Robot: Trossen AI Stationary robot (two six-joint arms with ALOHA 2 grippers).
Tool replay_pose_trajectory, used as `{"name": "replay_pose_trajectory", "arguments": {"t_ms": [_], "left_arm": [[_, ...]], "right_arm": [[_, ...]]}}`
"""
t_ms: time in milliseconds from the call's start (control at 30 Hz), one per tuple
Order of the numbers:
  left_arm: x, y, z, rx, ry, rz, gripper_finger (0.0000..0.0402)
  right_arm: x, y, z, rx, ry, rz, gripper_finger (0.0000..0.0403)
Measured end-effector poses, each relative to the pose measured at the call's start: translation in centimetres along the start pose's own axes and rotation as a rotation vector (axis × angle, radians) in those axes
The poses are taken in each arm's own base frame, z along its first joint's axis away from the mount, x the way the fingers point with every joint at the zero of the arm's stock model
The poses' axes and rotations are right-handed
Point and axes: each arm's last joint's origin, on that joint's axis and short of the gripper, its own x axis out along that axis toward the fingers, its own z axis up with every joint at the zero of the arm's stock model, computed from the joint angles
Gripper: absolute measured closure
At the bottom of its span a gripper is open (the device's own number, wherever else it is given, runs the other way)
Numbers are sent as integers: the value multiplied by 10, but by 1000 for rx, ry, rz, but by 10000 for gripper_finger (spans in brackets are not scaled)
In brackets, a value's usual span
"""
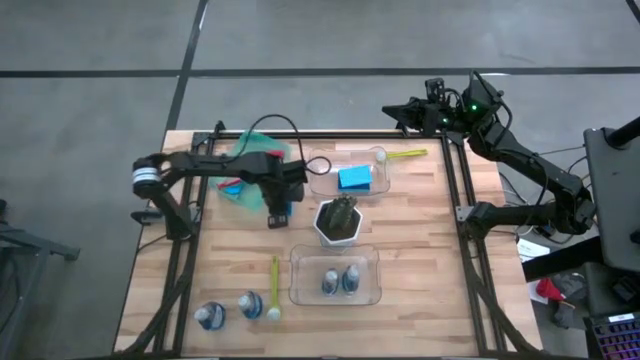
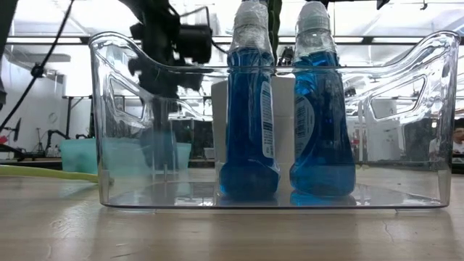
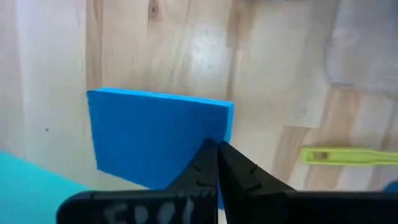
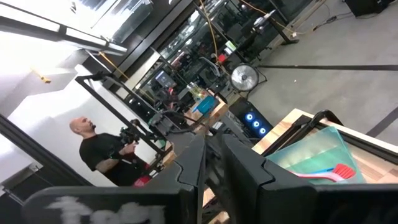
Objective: Pick & Place Kitchen Sink Supplies
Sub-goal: Put the blue sponge wipe into the top transparent bin
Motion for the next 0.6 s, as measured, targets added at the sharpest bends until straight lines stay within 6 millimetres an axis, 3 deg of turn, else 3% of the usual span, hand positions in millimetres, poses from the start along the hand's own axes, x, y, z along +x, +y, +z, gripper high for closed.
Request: {"name": "replay_pose_trajectory", "arguments": {"t_ms": [600], "left_arm": [[-87,-19,-35,-102,-280,30,401]], "right_arm": [[0,0,0,-13,3,3,351]]}}
